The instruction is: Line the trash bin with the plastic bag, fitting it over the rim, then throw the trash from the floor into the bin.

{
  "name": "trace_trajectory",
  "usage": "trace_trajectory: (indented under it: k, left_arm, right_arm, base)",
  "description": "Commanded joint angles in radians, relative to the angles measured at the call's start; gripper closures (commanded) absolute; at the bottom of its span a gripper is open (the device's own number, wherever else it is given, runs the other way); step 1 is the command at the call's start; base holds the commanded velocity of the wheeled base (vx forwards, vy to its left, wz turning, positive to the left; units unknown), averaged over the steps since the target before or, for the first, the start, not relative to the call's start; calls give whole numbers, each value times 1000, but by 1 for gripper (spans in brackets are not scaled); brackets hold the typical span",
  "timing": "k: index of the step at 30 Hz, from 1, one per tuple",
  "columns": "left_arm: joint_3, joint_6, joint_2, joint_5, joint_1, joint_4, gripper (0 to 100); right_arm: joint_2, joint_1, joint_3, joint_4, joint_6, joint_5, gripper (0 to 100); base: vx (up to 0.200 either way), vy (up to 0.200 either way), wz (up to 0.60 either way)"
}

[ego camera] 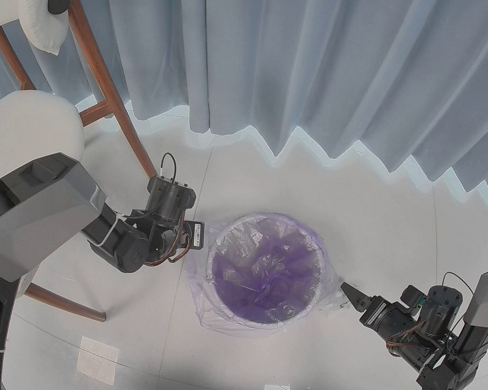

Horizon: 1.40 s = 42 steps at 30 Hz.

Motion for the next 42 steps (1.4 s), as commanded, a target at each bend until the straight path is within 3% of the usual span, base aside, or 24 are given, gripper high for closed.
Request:
trace_trajectory:
  k: [1, 7, 11, 15, 17, 20, 22, 32, 35, 37, 38, 39, 42]
  left_arm:
    - [32, 0, -56, -1, 1, -14, 0]
    - [184, -3, -230, -4, 1, -20, 0]
    - [328, -10, -395, -9, 1, -27, 0]
    - [459, -12, -529, -15, 1, -107, 0]
    - [525, -13, -598, -27, 1, -170, 0]
    - [569, -13, -642, -41, -1, -195, 0]
    - [649, -6, -714, -58, -8, -204, 0]
    - [715, -7, -773, -56, 7, -210, 0]
    - [723, -6, -779, -56, 13, -210, 0]
    - [727, -6, -780, -56, 13, -210, 0]
    - [727, -6, -780, -56, 13, -210, 0]
    - [732, -4, -782, -56, 13, -210, 0]
    - [736, -4, -780, -56, 13, -210, 0]
  right_arm:
    - [4, -1, 1, -15, -1, 0, 0]
    - [4, -31, -32, -13, -10, 5, 0]
    - [65, -84, -159, -10, -38, 40, 0]
    - [81, -108, -208, 25, -188, 181, 0]
    - [105, -131, -245, 65, -308, 257, 0]
    - [137, -153, -299, 74, -381, 309, 0]
    - [197, -169, -421, 80, -463, 378, 0]
    - [228, -123, -650, 215, -492, 438, 0]
    - [235, -97, -650, 205, -552, 467, 0]
    - [240, -97, -647, 179, -622, 534, 0]
    - [240, -97, -647, 179, -622, 534, 0]
    - [246, -100, -638, 160, -682, 586, 0]
    - [271, -102, -630, 154, -739, 612, 0]
  base:
    - [0, 0, 0]
    - [0, 0, 0]
    - [0, 0, 0]
    - [0, 0, 0]
    - [0, 0, 0]
    - [0, 0, 0]
    - [0, 0, 0]
    - [0, 0, 0]
    - [0, 0, 0]
    - [0, 0, 0]
    - [0, 0, 0]
    - [0, 0, 0]
    - [0, 0, 0]
